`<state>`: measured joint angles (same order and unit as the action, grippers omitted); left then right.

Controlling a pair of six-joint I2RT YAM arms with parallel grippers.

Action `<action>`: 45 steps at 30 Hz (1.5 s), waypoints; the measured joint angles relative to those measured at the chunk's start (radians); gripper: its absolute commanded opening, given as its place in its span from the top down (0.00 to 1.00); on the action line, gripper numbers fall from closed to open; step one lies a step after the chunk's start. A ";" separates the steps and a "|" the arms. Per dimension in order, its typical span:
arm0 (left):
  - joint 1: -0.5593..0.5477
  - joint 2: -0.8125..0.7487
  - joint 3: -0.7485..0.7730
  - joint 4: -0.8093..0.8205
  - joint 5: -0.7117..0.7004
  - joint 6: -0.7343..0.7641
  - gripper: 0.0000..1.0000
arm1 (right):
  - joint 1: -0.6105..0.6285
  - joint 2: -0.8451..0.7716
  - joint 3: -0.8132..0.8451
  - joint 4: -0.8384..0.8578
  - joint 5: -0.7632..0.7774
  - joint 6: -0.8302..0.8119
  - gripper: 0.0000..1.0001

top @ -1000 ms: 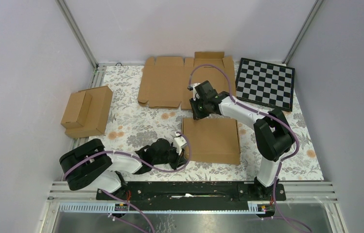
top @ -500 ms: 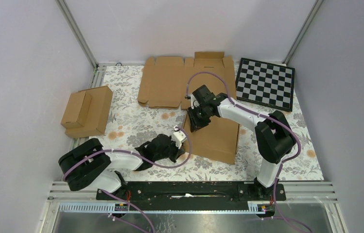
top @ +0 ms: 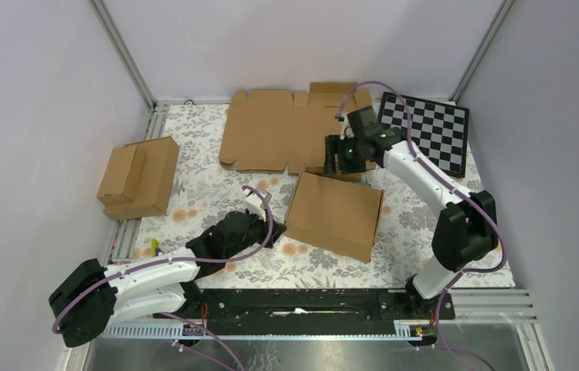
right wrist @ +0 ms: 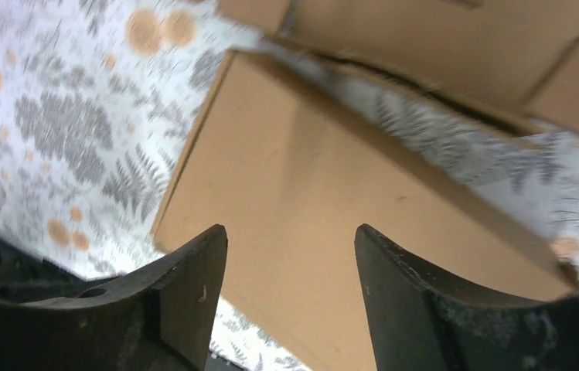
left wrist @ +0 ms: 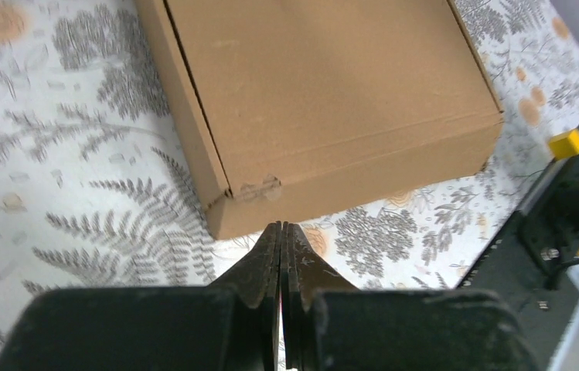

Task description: Fold the paper box

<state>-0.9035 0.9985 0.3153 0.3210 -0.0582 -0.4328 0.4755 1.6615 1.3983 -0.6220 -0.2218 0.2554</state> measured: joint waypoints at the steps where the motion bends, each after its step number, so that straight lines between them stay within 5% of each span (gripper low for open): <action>1: 0.000 -0.013 -0.004 -0.017 0.000 -0.046 1.00 | -0.028 -0.007 -0.001 0.010 0.004 0.000 0.35; 5: -0.003 -0.012 -0.015 -0.064 0.009 -0.196 1.00 | -0.128 0.018 -0.002 0.034 0.036 -0.007 0.48; 13: -0.068 0.165 -0.015 -0.032 0.041 -0.361 1.00 | -0.143 0.133 -0.037 0.037 0.130 -0.056 0.96; 27: 0.100 0.494 0.004 0.281 0.177 -0.431 1.00 | -0.106 0.219 -0.095 0.053 0.258 -0.091 1.00; 35: 0.280 0.520 0.054 0.243 0.233 -0.342 1.00 | -0.022 0.060 -0.333 0.070 0.174 -0.073 1.00; 45: 0.311 0.592 0.143 0.220 0.230 -0.281 1.00 | 0.048 -0.042 -0.449 0.018 0.103 -0.002 1.00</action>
<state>-0.5922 1.5906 0.4587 0.5411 0.1722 -0.7136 0.5236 1.6192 0.9489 -0.6041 -0.1184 0.2531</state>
